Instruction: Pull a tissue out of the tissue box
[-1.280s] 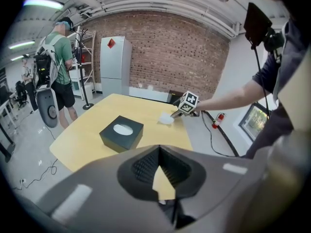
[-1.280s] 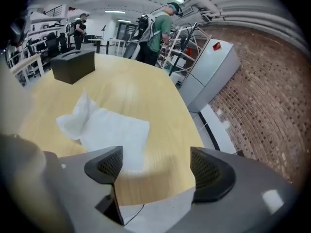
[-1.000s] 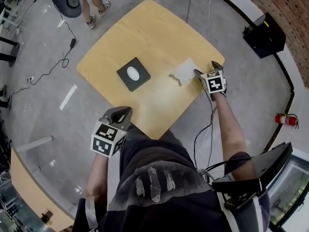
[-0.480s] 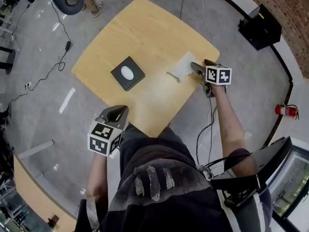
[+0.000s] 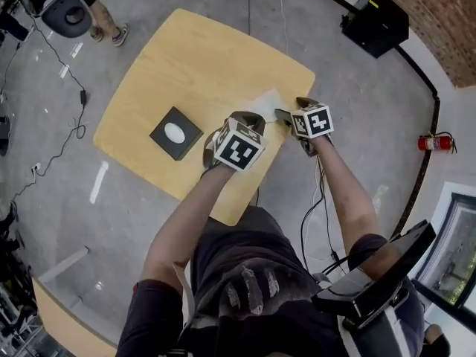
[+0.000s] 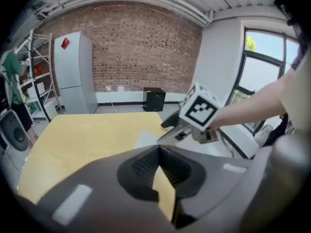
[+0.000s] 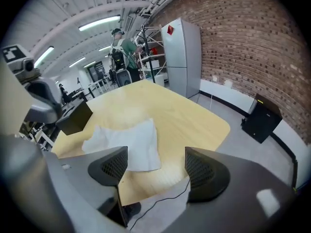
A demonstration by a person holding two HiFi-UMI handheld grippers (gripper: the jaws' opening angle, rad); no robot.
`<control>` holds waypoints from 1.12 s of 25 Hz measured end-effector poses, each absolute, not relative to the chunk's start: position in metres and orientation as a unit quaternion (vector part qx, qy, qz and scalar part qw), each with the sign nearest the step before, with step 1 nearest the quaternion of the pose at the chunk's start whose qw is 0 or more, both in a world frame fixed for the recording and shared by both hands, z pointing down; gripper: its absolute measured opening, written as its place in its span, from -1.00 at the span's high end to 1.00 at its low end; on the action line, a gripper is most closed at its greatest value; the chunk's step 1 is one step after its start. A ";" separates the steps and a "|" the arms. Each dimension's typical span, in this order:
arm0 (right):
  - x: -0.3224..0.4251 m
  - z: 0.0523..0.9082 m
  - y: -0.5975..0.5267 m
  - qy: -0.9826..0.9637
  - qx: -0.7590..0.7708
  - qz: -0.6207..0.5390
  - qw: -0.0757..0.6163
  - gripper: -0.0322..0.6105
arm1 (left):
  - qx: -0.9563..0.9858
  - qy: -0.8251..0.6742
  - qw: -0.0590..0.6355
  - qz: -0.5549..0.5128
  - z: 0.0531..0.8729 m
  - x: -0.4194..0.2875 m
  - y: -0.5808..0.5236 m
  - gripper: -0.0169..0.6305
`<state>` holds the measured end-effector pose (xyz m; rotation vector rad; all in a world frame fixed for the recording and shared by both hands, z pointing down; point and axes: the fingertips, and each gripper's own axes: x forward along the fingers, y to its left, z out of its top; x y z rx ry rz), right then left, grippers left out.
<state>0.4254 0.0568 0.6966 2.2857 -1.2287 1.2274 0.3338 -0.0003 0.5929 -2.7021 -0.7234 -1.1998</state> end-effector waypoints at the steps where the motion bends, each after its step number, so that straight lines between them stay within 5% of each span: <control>1: 0.426 0.696 0.060 -0.423 0.790 0.422 0.138 -0.26 | -0.879 -0.240 0.061 -0.407 0.606 0.347 0.000 0.94; 8: 0.435 0.696 0.080 -0.407 0.785 0.438 0.164 -0.28 | -0.800 -0.290 0.158 -0.501 0.694 0.364 0.006 0.94; 20: 0.456 0.627 0.102 -0.393 0.813 0.425 0.063 -0.39 | -0.826 -0.277 0.117 -0.477 0.693 0.369 -0.011 0.94; 22: 0.445 0.610 0.082 -0.417 0.813 0.404 0.055 -0.08 | -0.848 -0.251 0.083 -0.459 0.677 0.374 -0.030 0.76; 25: 0.426 0.576 0.057 -0.460 0.805 0.373 0.025 0.90 | -0.878 -0.250 0.004 -0.408 0.636 0.381 -0.025 0.62; 28: 0.409 0.547 0.052 -0.493 0.797 0.349 -0.001 0.90 | -0.910 -0.222 -0.014 -0.350 0.588 0.385 -0.018 0.70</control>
